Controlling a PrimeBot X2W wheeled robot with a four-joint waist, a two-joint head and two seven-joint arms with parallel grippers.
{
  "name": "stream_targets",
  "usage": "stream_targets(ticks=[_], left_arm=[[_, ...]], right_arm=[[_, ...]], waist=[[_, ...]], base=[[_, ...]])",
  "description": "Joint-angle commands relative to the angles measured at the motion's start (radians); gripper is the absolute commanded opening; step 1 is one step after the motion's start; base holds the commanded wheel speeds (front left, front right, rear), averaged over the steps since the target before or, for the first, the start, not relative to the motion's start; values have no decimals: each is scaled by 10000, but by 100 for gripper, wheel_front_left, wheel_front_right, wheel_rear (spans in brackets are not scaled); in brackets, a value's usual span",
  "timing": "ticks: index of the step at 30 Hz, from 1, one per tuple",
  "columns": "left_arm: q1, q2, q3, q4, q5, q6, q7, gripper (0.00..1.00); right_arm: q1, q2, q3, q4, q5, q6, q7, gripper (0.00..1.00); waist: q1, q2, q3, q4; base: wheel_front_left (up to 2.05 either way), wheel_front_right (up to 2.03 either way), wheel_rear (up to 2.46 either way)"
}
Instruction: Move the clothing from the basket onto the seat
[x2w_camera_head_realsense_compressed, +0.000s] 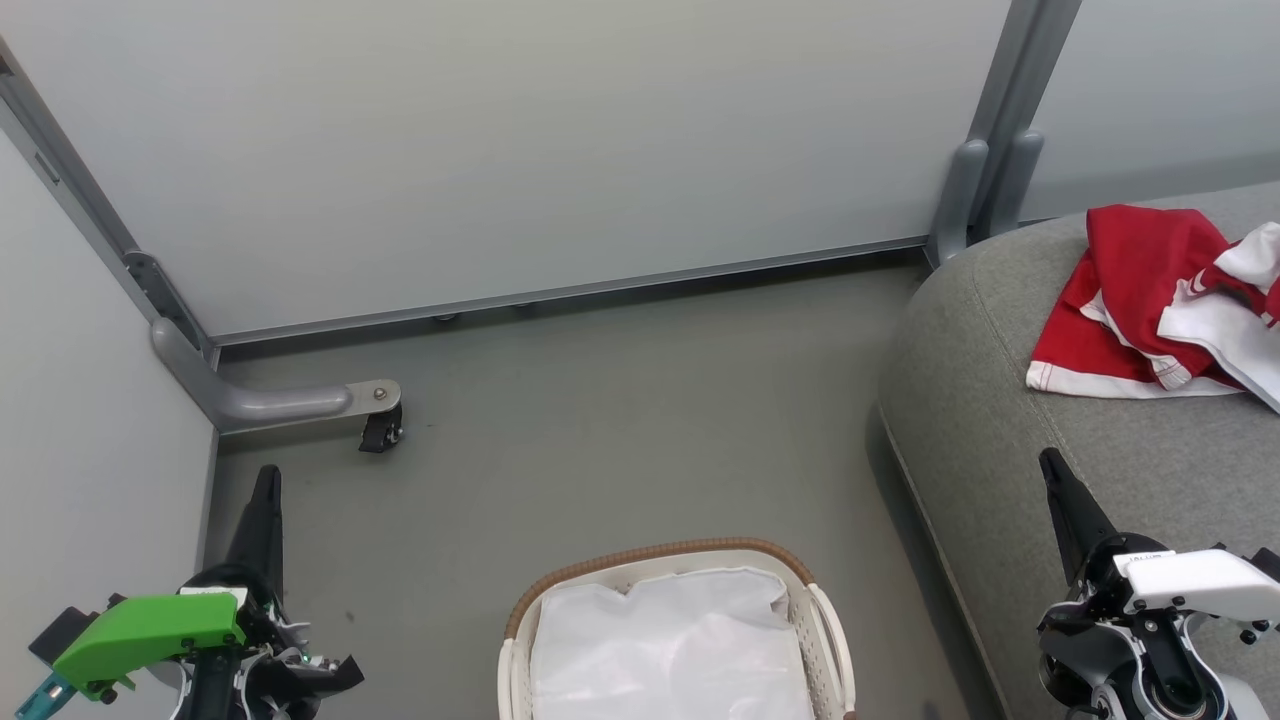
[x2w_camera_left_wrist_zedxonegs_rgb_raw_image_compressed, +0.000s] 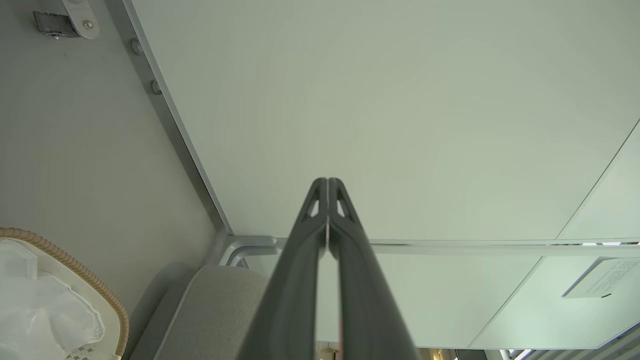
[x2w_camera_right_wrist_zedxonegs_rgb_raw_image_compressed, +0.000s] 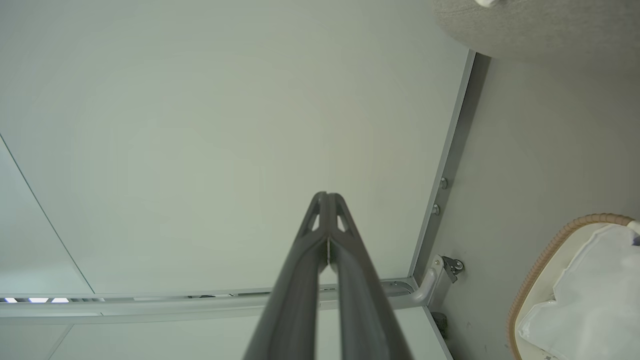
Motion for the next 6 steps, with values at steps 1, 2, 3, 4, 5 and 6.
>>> stream_targets(ticks=[1,2,3,4,5,6], left_arm=[[-119,23,30,-17,43,-70,39,0],[-119,23,31,-17,44,-70,39,0],[-119,23,31,-17,44,-70,40,0],[-119,23,31,-17,44,-70,40,0],[-119,22,30,-17,45,-70,40,0],[-119,22,30,-17,45,-70,40,0]], right_arm=[[-75,-59,-17,-36,32,-3,31,0],[-75,-59,-17,-36,32,-3,31,0],[-75,-59,-17,-36,32,-3,31,0],[-75,-59,-17,-36,32,-3,31,0],[-75,-59,-17,-36,32,-3,31,0],[-75,-60,-17,-36,32,-3,31,0]], waist=[[0,0,0,1],[0,0,0,1],[0,0,0,1],[0,0,0,1],[0,0,0,1],[0,0,0,1]], base=[[0,0,0],[0,0,0],[0,0,0],[0,0,0],[0,0,0],[0,0,0]])
